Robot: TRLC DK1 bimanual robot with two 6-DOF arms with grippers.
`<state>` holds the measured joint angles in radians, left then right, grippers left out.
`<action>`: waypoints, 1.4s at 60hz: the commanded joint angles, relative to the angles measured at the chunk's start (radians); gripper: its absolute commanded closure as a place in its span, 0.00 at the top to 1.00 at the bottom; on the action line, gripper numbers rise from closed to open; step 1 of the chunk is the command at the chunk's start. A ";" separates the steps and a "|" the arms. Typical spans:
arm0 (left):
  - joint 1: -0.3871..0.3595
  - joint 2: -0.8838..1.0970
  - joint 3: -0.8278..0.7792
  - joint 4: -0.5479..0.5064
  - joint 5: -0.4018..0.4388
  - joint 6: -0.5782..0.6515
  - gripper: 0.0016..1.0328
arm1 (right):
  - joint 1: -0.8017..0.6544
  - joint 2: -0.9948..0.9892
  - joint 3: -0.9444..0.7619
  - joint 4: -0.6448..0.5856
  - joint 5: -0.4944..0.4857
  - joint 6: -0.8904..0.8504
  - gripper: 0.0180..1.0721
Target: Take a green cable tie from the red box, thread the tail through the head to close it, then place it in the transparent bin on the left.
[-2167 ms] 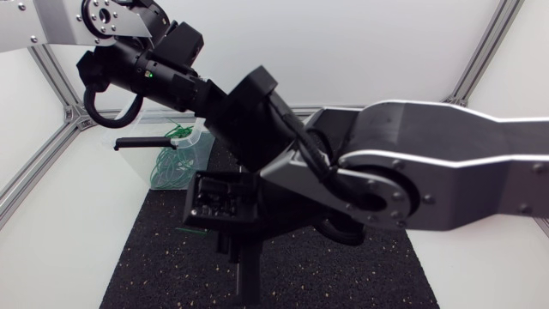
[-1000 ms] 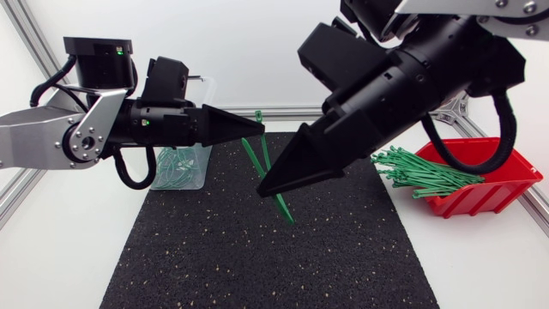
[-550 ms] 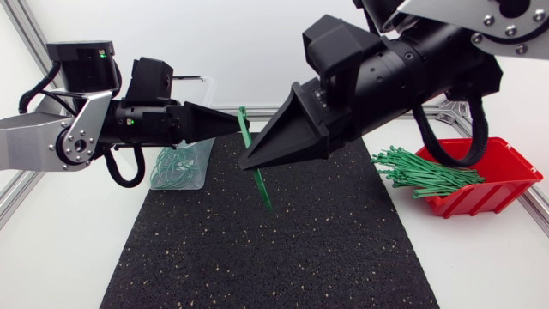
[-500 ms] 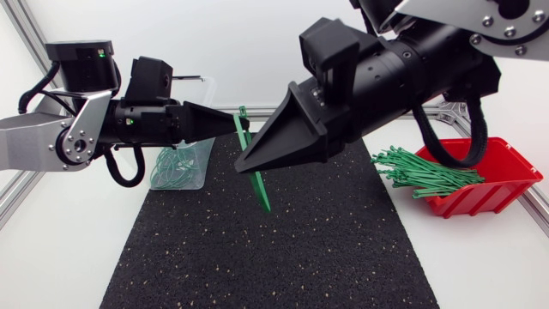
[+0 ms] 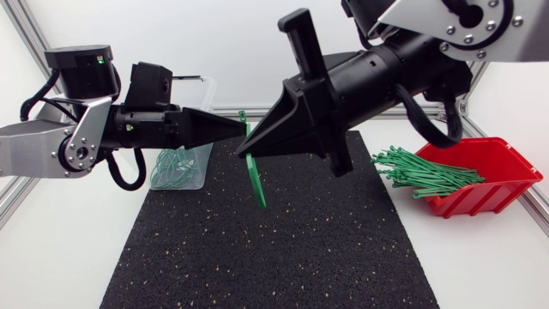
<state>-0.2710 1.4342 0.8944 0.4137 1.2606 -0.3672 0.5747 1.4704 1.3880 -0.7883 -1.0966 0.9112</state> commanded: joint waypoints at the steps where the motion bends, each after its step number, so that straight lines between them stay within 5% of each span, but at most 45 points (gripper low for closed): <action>1: 0.006 0.008 -0.028 0.030 0.019 -0.016 0.03 | 0.002 0.051 0.040 -0.022 -0.006 0.052 0.05; 84: -0.008 -0.074 -0.098 0.206 -0.027 -0.075 0.03 | -0.001 0.068 0.152 -0.072 -0.049 0.101 0.05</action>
<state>-0.2893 1.3415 0.8257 0.6018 1.2297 -0.4267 0.5827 1.5448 1.5429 -0.8455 -1.1408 0.9848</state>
